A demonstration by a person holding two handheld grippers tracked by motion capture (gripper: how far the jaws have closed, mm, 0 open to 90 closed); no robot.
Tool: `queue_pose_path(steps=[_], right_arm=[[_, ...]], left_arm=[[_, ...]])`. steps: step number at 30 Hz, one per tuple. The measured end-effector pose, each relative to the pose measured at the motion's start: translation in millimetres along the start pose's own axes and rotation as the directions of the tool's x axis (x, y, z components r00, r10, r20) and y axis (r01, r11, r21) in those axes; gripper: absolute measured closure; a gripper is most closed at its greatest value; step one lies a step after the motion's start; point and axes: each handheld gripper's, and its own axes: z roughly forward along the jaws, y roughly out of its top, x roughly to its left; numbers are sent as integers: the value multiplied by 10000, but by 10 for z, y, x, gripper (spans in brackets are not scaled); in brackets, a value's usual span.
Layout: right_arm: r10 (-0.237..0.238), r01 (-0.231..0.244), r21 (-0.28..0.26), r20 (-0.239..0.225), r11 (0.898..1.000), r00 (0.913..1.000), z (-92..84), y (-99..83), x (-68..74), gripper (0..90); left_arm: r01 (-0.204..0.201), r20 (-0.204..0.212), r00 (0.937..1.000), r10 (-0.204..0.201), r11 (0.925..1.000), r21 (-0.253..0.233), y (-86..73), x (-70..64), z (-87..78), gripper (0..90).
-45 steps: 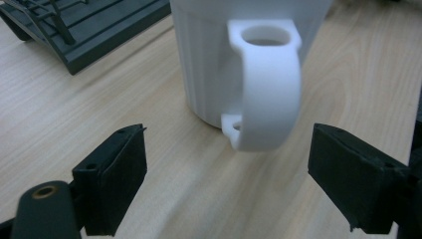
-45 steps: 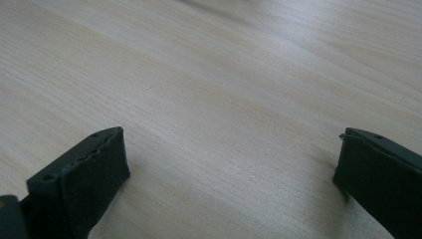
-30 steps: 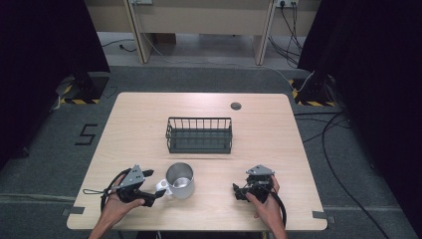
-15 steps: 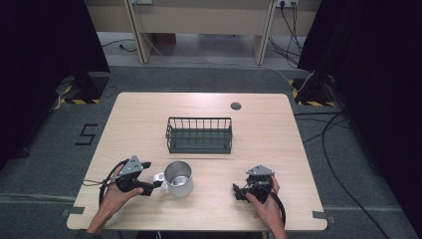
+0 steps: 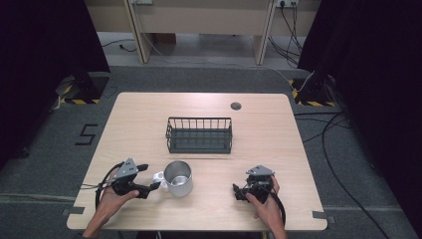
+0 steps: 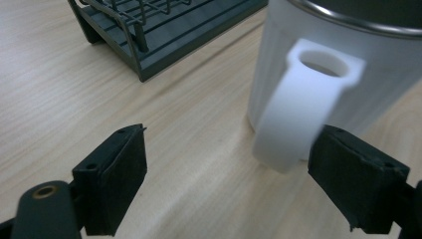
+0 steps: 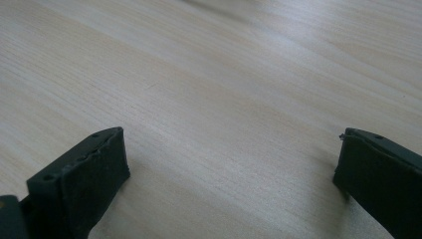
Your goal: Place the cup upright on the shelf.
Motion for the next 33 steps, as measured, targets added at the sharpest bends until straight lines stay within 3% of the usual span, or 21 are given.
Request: queue_pose_path(steps=[7,13,17,22,29,33], right_arm=[[60,-60,9,5,10000,10000,-2,-1,5,5],[-26,26,-79,-63,10000,10000,-12,-7,9,36],[-71,66,-338,-141,9994,9999,-34,-15,20,165],[-243,229,-527,-253,9983,9994,-58,-11,49,152],[-545,444,-1319,-745,9903,9957,-177,36,140,153],[-728,541,-1727,-1038,9835,9919,-237,66,209,153]], left_arm=[[215,-77,9997,-215,9998,-31,-178,-29,-159,153],[278,-35,9996,-277,9992,303,-281,-38,-192,154],[193,-52,9998,-190,9979,616,-331,-47,-192,154],[11,-181,9998,9,9940,1097,-383,-69,-174,156],[96,-126,9999,-77,9885,1507,-464,-56,-179,156],[96,-202,9998,-66,9886,1504,-479,-60,-192,151]])
